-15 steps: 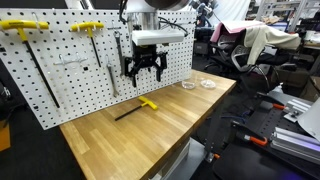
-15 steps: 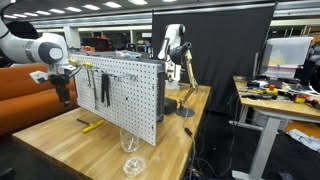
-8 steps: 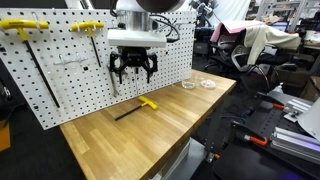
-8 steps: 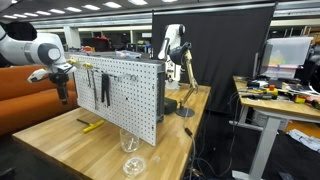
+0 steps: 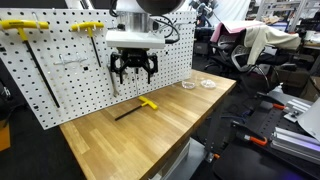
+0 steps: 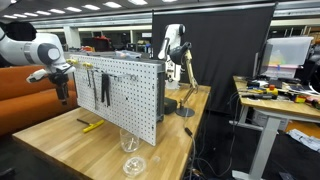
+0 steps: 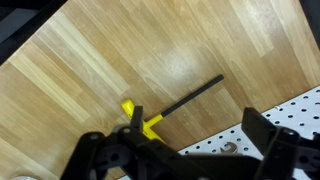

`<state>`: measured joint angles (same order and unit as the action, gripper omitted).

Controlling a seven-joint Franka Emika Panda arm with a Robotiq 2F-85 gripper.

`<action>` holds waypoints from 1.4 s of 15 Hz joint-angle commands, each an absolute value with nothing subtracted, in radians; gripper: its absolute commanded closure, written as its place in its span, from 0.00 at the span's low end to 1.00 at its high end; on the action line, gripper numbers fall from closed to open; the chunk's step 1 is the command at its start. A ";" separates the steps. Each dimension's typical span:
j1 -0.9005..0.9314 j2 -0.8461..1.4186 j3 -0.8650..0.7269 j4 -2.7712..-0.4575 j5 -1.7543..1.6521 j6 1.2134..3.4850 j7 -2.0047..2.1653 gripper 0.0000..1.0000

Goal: Put the object

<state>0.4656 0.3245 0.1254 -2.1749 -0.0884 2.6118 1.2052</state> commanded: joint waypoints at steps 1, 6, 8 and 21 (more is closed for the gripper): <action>0.465 0.325 0.117 -2.172 -0.113 2.606 1.250 0.00; 0.475 0.402 0.093 -2.131 -0.094 2.592 1.509 0.00; 0.490 0.439 0.082 -2.116 -0.100 2.590 1.601 0.00; 0.460 0.484 0.113 -2.107 -0.070 2.623 1.572 0.00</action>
<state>0.4801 0.4750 0.0991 -2.1187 -0.0861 2.6126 1.6064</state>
